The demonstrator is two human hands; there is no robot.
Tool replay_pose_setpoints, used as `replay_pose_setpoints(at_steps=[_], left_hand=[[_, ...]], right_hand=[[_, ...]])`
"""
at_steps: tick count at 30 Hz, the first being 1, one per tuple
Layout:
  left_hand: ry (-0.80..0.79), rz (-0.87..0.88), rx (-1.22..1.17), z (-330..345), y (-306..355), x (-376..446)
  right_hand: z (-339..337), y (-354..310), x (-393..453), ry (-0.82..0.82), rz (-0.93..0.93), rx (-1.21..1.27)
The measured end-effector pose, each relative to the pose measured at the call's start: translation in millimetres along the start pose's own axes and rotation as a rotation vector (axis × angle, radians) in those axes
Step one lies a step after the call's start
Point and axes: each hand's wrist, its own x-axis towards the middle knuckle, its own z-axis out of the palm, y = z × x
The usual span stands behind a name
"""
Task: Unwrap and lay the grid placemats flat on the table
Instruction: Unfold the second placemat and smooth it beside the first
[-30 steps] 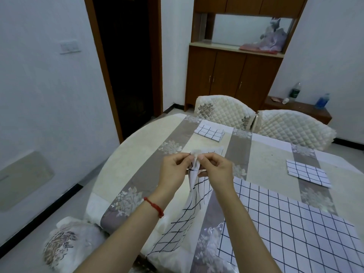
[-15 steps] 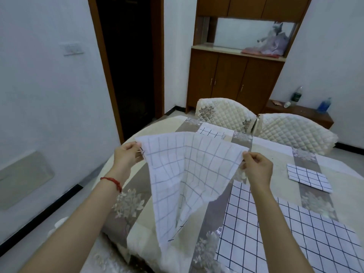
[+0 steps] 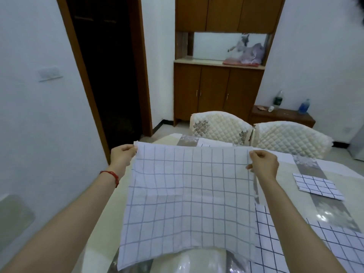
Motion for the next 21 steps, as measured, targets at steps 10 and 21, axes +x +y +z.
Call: replay_pose_setpoints(at_steps=[10, 21], left_hand=[[-0.2, 0.132, -0.108, 14, 46, 93], [-0.481, 0.172, -0.199, -32, -17, 67]], right_hand=[[27, -34, 13, 0.136, -0.022, 0.373], [-7, 39, -82, 0.24, 0.017, 0.571]])
